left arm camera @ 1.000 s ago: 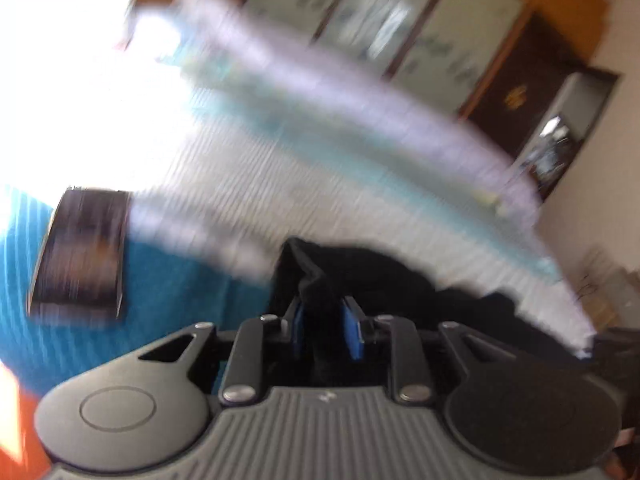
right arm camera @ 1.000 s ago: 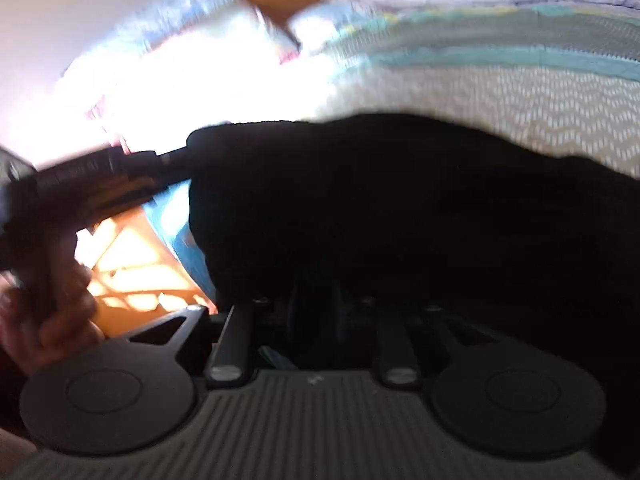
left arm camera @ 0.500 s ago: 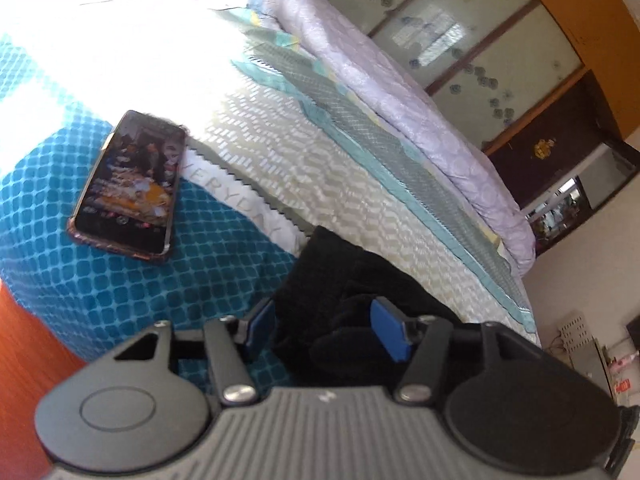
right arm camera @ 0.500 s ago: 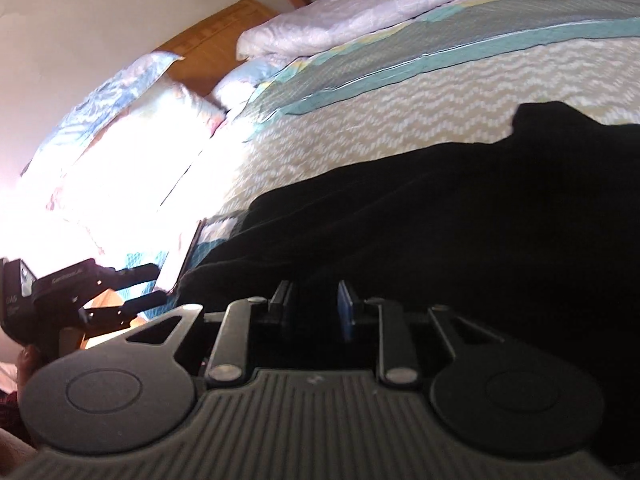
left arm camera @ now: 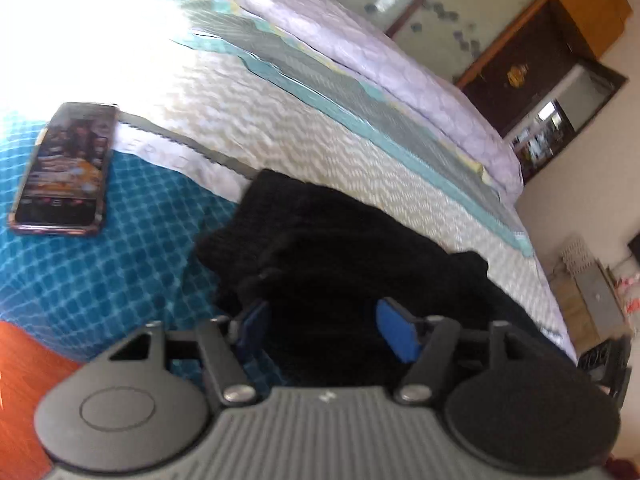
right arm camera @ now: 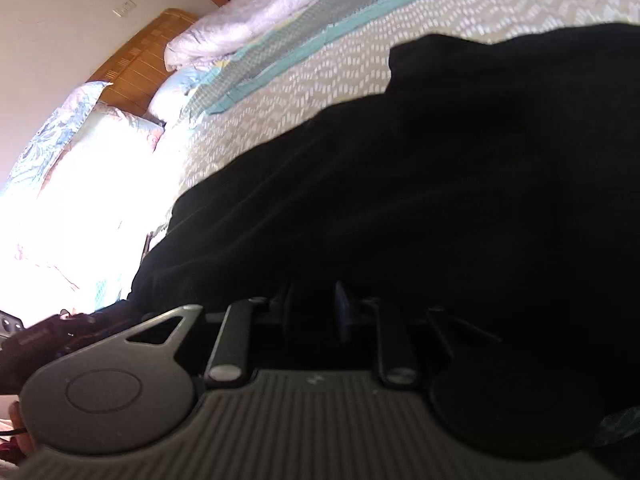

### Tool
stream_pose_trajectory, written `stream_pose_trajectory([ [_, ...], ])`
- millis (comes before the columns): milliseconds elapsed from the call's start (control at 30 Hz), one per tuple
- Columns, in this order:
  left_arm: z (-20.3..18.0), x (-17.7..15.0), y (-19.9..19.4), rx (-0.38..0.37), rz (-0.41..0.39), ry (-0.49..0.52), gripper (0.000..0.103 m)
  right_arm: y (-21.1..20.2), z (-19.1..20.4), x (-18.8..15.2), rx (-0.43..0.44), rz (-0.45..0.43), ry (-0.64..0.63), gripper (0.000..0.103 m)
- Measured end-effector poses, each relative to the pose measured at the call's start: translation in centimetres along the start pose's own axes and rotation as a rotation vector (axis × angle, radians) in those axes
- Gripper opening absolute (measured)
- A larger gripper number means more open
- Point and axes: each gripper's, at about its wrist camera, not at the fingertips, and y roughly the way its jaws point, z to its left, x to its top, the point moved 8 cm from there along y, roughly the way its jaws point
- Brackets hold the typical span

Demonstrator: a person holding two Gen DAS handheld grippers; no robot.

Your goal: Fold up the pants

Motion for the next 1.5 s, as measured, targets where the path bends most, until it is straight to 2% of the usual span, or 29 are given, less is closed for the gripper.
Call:
stream_pose_trajectory([
  [33, 0.7, 0.0, -0.5, -0.005, 0.001, -0.039, 0.086, 0.2, 0.2, 0.0, 0.009, -0.007, -0.002, 0.032],
  [67, 1.3, -0.1, -0.6, -0.018, 0.007, -0.082, 0.095, 0.3, 0.6, 0.1, 0.018, -0.016, -0.007, 0.032],
  [167, 2.9, -0.9, 0.6, -0.088, 0.069, -0.234, 0.097, 0.9, 1.9, 0.3, 0.045, -0.031, -0.049, 0.032],
  [233, 3.2, -1.4, 1.9, -0.167, 0.114, -0.330, 0.098, 1.7, 2.5, 0.1, 0.037, -0.018, -0.075, 0.032],
  [267, 2.9, -1.6, 2.8, -0.213, 0.134, -0.363, 0.098, 2.2, 2.5, 0.0, 0.031, -0.003, -0.079, 0.032],
  [333, 2.7, -2.0, 4.5, -0.241, 0.163, -0.399, 0.096, 2.9, 2.5, -0.5, 0.023, 0.019, -0.070, 0.032],
  [400, 2.3, -2.1, 5.8, -0.250, 0.164, -0.385, 0.095, 3.9, 2.6, 0.0, 0.024, 0.019, -0.063, 0.032],
  [433, 2.1, -1.9, 6.2, -0.244, 0.149, -0.366, 0.089, 4.1, 2.6, 0.1, 0.023, 0.018, -0.062, 0.032],
  [467, 1.9, -1.7, 6.4, -0.228, 0.136, -0.343, 0.065, 4.3, 2.4, 0.2, 0.021, 0.016, -0.059, 0.031],
  [500, 1.8, -1.6, 6.5, -0.197, 0.134, -0.319, 0.046, 4.3, 2.3, 0.3, 0.021, 0.016, -0.055, 0.031],
  [533, 1.8, -1.4, 6.4, -0.170, 0.128, -0.292, 0.018, 4.4, 2.2, 0.3, 0.022, 0.017, -0.051, 0.031],
  [600, 1.3, -0.9, 5.3, -0.151, 0.075, -0.223, 0.016, 4.5, 2.0, 0.3, 0.024, 0.018, -0.048, 0.031],
  [667, -0.5, -0.7, 3.7, -0.103, 0.005, -0.064, 0.016, 3.9, 2.1, 0.4, 0.028, 0.020, -0.052, 0.031],
  [733, -1.4, -1.1, 3.4, -0.045, -0.018, 0.051, 0.016, 1.4, 1.4, -0.6, 0.030, 0.021, -0.057, 0.031],
  [767, -0.9, -1.6, 4.1, -0.013, 0.012, 0.038, 0.016, 1.4, 1.4, -0.7, 0.028, 0.022, -0.058, 0.031],
  [800, 0.4, -2.1, 5.2, 0.015, 0.061, -0.015, 0.016, 0.5, 1.3, -1.2, 0.028, 0.022, -0.055, 0.031],
  [833, 1.7, -2.7, 6.1, -0.002, 0.096, -0.099, 0.017, 0.4, 1.3, -1.1, 0.031, 0.022, -0.052, 0.031],
  [867, 2.6, -2.6, 6.1, -0.054, 0.081, -0.164, 0.017, 0.4, 1.3, -1.2, 0.033, 0.023, -0.048, 0.031],
  [900, 2.8, -2.5, 6.1, -0.070, 0.093, -0.182, 0.017, 0.3, 1.3, -1.2, 0.033, 0.023, -0.047, 0.031],
  [1133, 1.5, -2.3, 6.0, -0.019, 0.098, -0.110, 0.021, 0.0, 1.5, -1.1, 0.034, 0.017, -0.052, 0.031],
  [1300, 1.5, -2.0, 6.3, -0.012, 0.102, -0.122, 0.022, -1.9, 2.4, -0.1, 0.058, -0.063, -0.081, 0.035],
  [1367, 1.5, -2.1, 6.0, -0.004, 0.102, -0.117, 0.022, -1.5, 2.0, -0.4, 0.045, -0.045, -0.078, 0.037],
  [1433, 1.4, -2.3, 5.9, 0.000, 0.103, -0.115, 0.022, 0.0, 1.0, -1.4, -0.007, 0.032, -0.063, 0.037],
  [1500, 1.5, -2.3, 5.8, 0.002, 0.104, -0.116, 0.023, -0.1, 0.6, -1.5, 0.023, 0.011, -0.030, 0.037],
])
